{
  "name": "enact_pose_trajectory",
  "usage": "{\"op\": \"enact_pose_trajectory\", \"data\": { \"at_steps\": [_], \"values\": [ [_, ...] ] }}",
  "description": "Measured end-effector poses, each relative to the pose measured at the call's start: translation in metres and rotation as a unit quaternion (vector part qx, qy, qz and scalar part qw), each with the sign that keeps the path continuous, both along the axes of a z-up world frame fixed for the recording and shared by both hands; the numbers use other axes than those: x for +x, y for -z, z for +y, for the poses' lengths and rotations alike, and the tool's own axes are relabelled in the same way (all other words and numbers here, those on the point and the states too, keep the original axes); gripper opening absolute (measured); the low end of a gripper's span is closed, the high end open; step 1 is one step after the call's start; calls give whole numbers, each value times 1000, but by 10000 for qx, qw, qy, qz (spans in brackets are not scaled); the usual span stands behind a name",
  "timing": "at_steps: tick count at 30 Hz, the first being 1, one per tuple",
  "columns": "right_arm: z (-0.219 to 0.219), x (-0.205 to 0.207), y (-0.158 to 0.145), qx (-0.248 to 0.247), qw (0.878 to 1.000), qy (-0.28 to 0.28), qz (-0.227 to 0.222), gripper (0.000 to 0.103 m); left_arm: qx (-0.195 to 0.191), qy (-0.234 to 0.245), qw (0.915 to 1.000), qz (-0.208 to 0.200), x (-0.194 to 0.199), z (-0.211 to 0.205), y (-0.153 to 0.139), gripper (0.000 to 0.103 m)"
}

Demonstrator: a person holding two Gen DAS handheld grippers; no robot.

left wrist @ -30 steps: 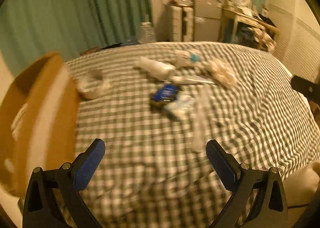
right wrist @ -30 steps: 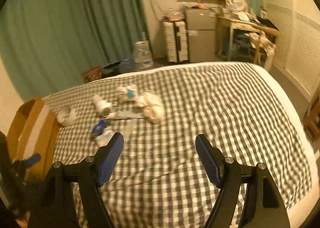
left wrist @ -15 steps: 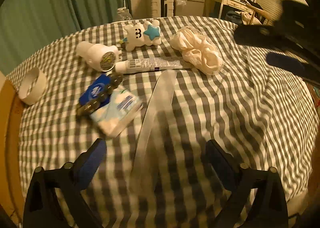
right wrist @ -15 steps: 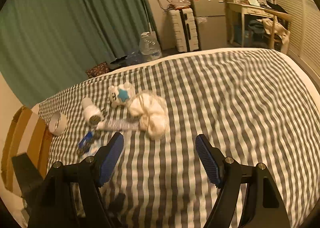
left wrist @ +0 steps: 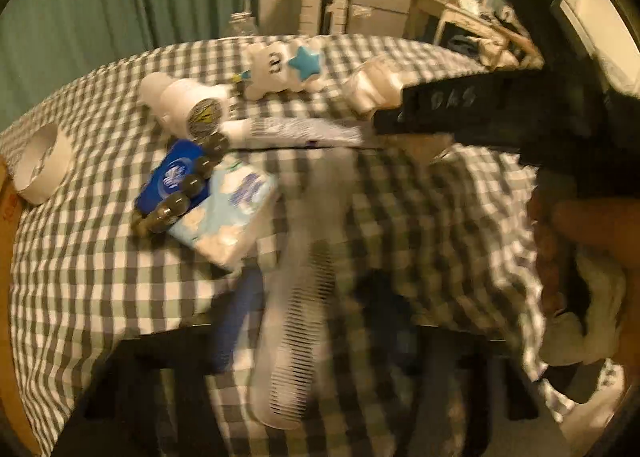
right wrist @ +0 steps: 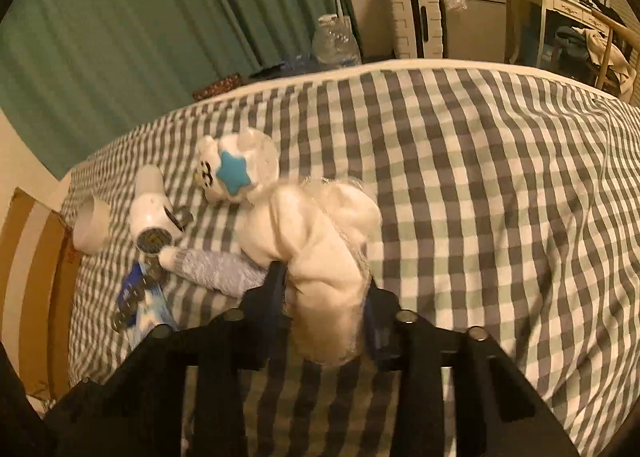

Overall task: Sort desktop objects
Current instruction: 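Move both tools back over the bed toward the comb and lace cloth, then grasp white comb with left tool while right tool grasps white lace cloth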

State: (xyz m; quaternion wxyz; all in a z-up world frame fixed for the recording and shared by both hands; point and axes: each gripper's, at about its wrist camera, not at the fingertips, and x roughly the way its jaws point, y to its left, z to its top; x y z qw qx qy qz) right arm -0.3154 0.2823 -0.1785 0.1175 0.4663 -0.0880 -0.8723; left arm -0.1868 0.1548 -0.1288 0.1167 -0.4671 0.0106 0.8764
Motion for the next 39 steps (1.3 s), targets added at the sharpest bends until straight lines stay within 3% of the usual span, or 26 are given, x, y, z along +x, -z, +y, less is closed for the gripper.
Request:
{"op": "enact_pose_trajectory", "data": {
  "at_steps": [1,6,10,17,20,27,33,39],
  "values": [
    [4,3,0,-47,10000,20,-14,31,98,24,9999,-41,1,0,-2,27],
    [10,27,-6,-76,9998,168,-33,19,101,-89,9997,-202,11,-8,-9,27],
    [17,43,-14,-107,9997,225,-28,16,172,-249,9993,-197,23,-21,-18,27],
    [27,87,-57,-221,9977,475,429,16,284,-450,9985,-109,30,-35,-41,25],
    [23,111,-76,-266,9973,407,550,16,376,-554,9976,-158,40,-42,-53,14],
    [10,154,-109,-288,9956,263,857,15,467,-600,9971,20,65,-51,-78,8],
    [4,180,-120,-266,9944,189,1000,16,535,-578,9968,119,88,-55,-87,9],
    [1,185,-118,-237,9949,151,966,16,447,-635,9969,-141,90,-54,-76,10]
  ]
}}
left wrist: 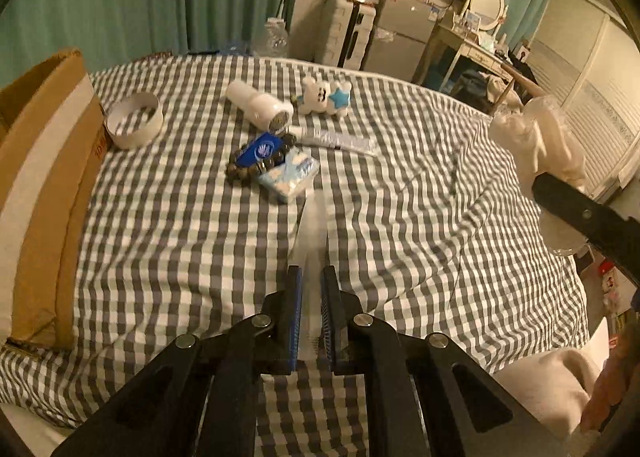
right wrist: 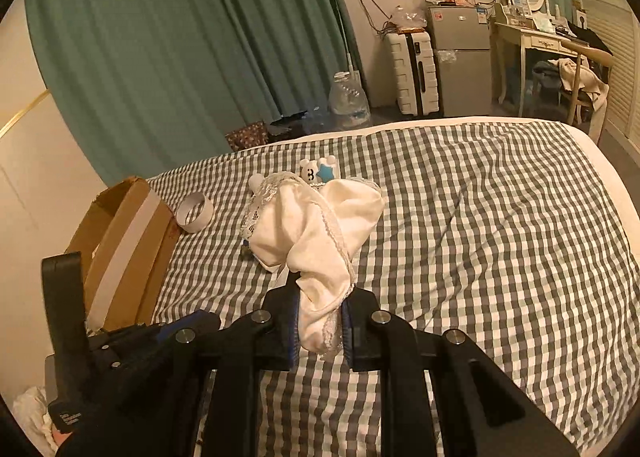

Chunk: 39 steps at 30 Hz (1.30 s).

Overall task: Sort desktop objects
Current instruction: 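Grasp white comb with left tool while right tool grasps white lace cloth, then carry comb and lace cloth into the cardboard box and release both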

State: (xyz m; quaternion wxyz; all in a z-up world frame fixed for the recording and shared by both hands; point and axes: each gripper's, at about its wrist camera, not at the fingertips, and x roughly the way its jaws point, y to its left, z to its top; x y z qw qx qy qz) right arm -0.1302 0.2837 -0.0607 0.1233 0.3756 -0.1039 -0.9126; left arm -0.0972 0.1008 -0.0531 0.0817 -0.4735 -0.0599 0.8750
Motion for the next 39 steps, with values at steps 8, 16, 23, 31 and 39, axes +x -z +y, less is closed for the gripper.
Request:
{"op": "enact_pose_trajectory", "data": {
  "at_steps": [8,16,23,31,39],
  "values": [
    [5,-10,20,-156,9997,21,-166,16,-60,74,9994,-322,-21,9,34,49],
    [2,-23,36,-132,9994,-92,-303,16,29,87,9961,-874,-53,11,79,52],
    [5,-27,35,-165,9996,-48,-242,16,117,430,9966,-688,-54,20,77,28],
    [3,-19,23,-68,9998,-6,-178,16,511,602,9962,-354,-40,21,48,27],
    [-25,3,-27,29,9996,-156,227,16,797,523,9946,420,-20,-7,-31,27]
  ]
}}
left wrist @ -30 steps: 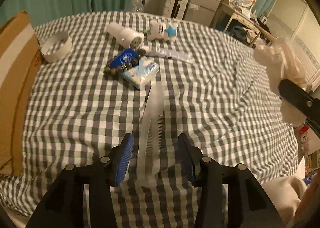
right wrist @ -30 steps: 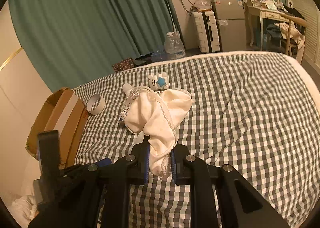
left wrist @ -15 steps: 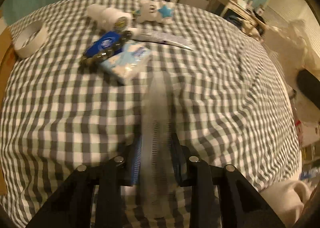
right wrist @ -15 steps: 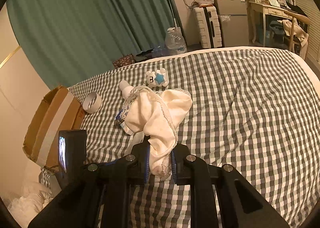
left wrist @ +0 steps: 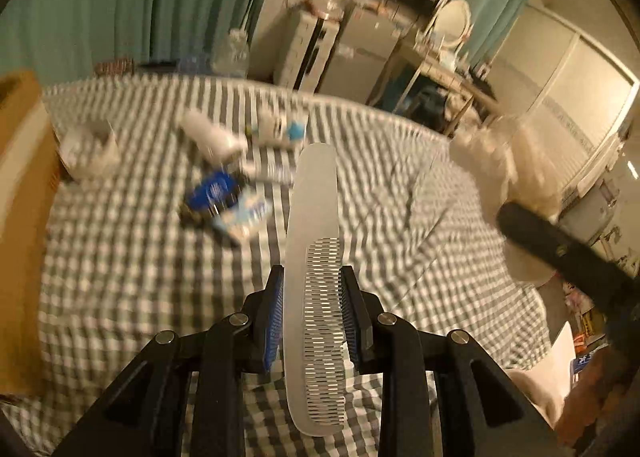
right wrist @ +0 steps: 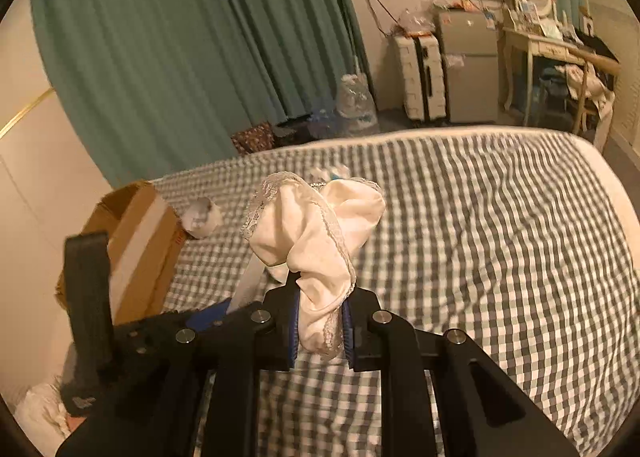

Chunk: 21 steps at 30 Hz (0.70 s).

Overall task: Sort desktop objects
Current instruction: 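Carry comb and lace cloth into the cardboard box and release both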

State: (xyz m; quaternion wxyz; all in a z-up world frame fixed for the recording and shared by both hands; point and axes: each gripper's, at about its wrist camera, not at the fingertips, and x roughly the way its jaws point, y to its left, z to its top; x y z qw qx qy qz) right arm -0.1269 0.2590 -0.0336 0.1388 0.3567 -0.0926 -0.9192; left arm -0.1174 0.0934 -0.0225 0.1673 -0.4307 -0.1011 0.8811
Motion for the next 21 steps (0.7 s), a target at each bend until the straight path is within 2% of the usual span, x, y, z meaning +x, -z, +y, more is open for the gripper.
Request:
{"op": "enact_pose_trajectory", "data": {
  "at_steps": [4,7,10,12,17,21],
  "values": [
    [-34,9,-22,76,9995,-268,170,16,113,-24,9994,312,8,-31,-42,27],
    [-67,13,-35,78,9981,-564,245,16,249,-213,9981,513,13,-70,-72,27],
    [-107,13,-49,-18,9952,-929,315,16,88,-473,9971,597,13,-117,-94,27],
    [-140,9,-56,-133,9918,-1229,311,16,-160,-699,9952,659,13,-153,-105,27],
    [-234,-16,-56,-382,9788,-2009,74,16,-787,-1371,9861,514,8,-243,-103,27],
    [-294,-42,-42,-362,9731,-2263,-226,16,-946,-1791,9790,251,-7,-296,-79,27]
  ]
}}
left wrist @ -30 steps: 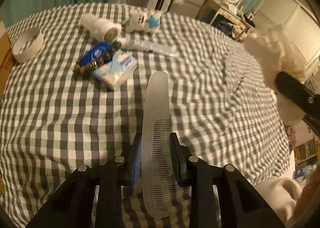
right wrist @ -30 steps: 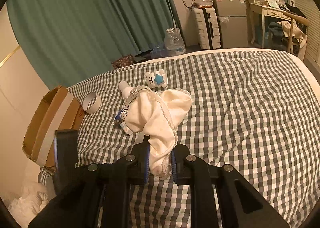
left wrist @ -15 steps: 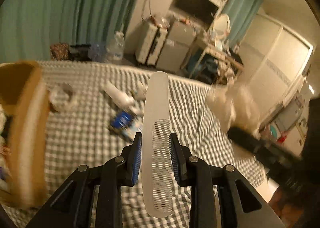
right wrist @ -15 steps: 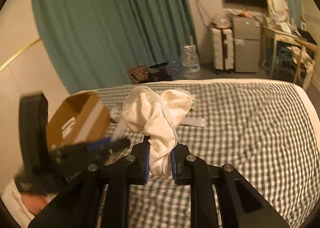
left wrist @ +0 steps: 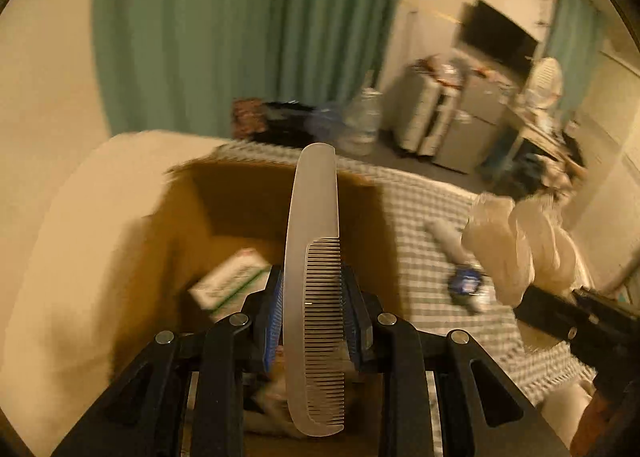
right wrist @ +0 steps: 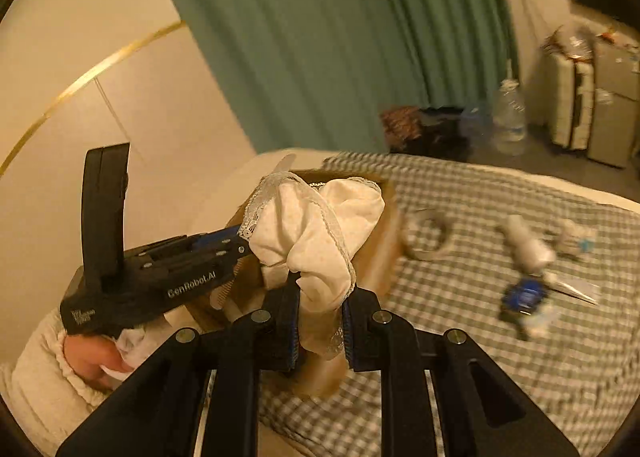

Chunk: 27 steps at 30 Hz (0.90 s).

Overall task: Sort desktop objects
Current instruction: 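Carry comb and lace cloth into the cardboard box and release both, then move both tools back toward the bead bracelet and tissue pack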

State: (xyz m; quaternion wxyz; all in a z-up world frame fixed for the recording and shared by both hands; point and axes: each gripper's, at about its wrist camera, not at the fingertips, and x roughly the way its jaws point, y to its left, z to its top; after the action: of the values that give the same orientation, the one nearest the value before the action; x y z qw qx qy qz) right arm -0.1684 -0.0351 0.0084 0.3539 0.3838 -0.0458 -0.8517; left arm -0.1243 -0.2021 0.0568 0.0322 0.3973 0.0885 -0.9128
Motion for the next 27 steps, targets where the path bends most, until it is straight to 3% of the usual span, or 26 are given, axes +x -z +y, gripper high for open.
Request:
{"op": "enact_pose_trajectory", "data": {
  "at_steps": [6,8,9,10,19,24,27],
  "values": [
    [-54,-45,6,-91,9995,-92,-301,21,8,-103,9995,-294,-16,-31,34,29],
    [-60,-62,7,-146,9989,172,-412,47,-68,-130,9995,-292,-18,-32,36,52],
    [-59,-67,6,-127,9985,333,-426,72,-137,-181,9993,-306,-19,-32,36,80],
    [-56,-68,6,-132,9979,477,-421,76,-198,-245,9991,-285,-16,-33,34,91],
    [15,-51,-2,-209,9949,937,-316,76,-230,-70,9997,-102,9,-12,22,92],
    [86,-22,-9,381,9885,1443,264,76,-494,249,9984,74,27,40,15,101],
    [132,-9,-9,567,9832,1668,474,76,-364,508,9980,76,32,78,11,101]
  ]
}}
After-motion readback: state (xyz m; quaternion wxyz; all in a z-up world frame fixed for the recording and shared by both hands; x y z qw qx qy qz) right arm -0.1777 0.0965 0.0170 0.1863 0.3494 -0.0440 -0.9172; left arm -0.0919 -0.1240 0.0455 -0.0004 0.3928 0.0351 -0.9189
